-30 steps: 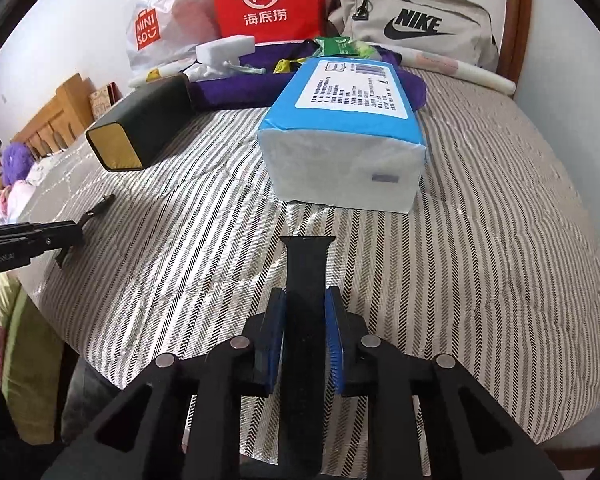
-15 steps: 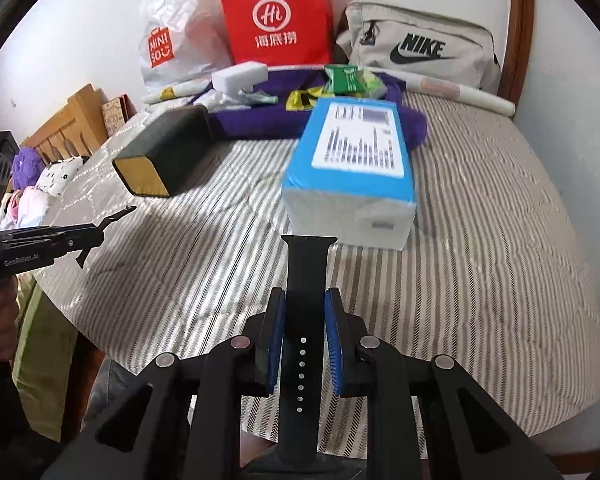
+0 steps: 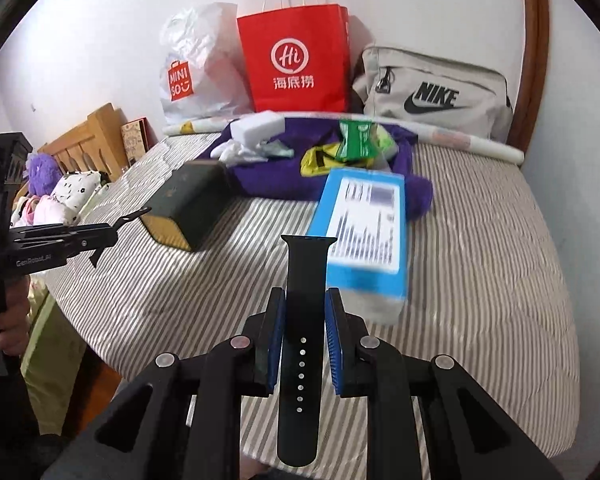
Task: Organize soft objects
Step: 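Carry the strap piece with the left tool while the right tool carries its strap piece toward the towel, then open the left tool over the towel while the right tool releases its strap piece there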
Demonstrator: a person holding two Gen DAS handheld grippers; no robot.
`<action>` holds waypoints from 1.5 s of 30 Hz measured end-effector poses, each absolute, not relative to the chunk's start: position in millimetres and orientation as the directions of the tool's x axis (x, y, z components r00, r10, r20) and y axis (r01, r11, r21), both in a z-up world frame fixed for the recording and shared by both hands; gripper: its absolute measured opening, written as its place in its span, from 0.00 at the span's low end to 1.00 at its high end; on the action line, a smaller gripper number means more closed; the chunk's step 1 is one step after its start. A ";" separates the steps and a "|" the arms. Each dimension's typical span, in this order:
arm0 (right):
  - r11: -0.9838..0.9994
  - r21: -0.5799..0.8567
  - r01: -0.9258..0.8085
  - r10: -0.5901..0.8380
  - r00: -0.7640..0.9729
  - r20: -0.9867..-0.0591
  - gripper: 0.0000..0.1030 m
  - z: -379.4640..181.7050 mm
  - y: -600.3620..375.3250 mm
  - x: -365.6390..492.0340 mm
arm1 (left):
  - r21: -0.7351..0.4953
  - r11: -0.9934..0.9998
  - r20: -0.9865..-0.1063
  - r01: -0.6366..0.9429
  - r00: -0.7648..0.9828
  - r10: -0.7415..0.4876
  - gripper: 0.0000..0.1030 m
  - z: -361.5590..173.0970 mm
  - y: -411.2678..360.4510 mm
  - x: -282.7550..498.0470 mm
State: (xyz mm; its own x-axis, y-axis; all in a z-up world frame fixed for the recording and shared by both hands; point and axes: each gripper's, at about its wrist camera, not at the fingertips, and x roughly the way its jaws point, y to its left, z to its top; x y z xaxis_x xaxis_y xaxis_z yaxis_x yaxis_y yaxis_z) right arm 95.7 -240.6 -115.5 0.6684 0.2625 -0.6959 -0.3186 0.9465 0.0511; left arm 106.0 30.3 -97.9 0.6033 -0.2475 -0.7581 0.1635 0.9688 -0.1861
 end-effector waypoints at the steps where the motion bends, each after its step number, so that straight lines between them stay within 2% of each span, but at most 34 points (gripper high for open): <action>1: 0.946 0.050 -0.320 0.263 0.670 -0.694 0.19 -113.0 -240.8 100.7 | -0.189 0.968 -0.756 0.163 0.605 -0.249 0.19 -95.5 29.7 107.9; 19: 0.927 0.082 -0.365 0.326 0.683 -0.654 0.19 -77.2 -229.8 186.7 | -0.236 0.965 -0.715 0.116 0.651 -0.253 0.19 -60.4 44.5 178.8; 45: 0.900 0.108 -0.423 0.370 0.606 -0.704 0.20 -86.4 -190.0 352.3 | -0.271 0.962 -0.772 0.020 0.593 -0.229 0.19 -94.6 69.1 321.5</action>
State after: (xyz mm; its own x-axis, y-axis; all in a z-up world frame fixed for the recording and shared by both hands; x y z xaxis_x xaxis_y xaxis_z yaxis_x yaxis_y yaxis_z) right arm 352.3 -190.0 -86.4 0.6061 0.3697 -0.7043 -0.4233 0.8996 0.1079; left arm 321.6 69.1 -94.6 0.5933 -0.2291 -0.7717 0.0196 0.9625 -0.2707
